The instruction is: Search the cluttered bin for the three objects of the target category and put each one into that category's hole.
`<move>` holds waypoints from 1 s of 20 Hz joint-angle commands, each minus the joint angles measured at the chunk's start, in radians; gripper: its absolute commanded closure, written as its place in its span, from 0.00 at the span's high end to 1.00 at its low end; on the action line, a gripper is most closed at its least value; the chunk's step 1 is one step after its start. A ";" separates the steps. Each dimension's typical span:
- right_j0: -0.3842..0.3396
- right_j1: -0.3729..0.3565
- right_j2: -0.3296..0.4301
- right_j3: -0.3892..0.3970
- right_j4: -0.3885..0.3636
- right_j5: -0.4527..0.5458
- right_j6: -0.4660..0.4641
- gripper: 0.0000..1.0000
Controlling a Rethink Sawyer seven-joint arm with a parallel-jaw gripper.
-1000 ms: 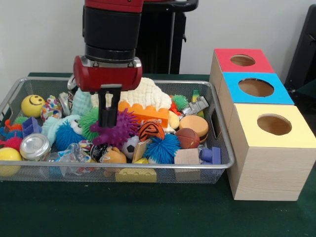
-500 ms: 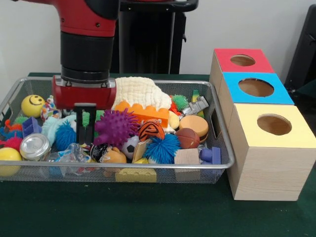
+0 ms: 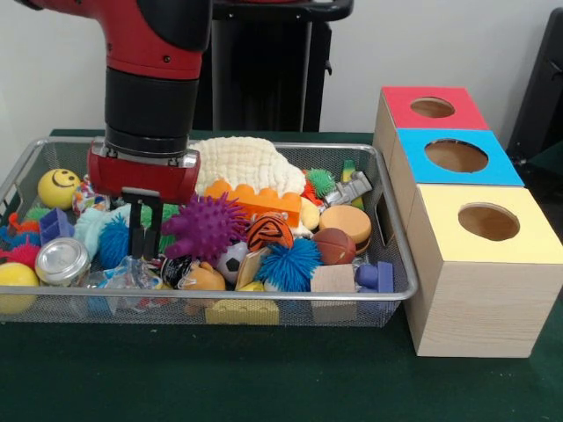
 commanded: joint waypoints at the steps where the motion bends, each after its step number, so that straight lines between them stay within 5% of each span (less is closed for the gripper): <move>1: 0.051 0.037 -0.080 0.062 0.121 0.098 0.362 0.00; 14: 0.109 -0.023 -0.158 0.054 0.098 0.070 0.353 0.00; 20: 0.237 -0.180 -0.289 0.086 0.096 0.274 0.371 0.00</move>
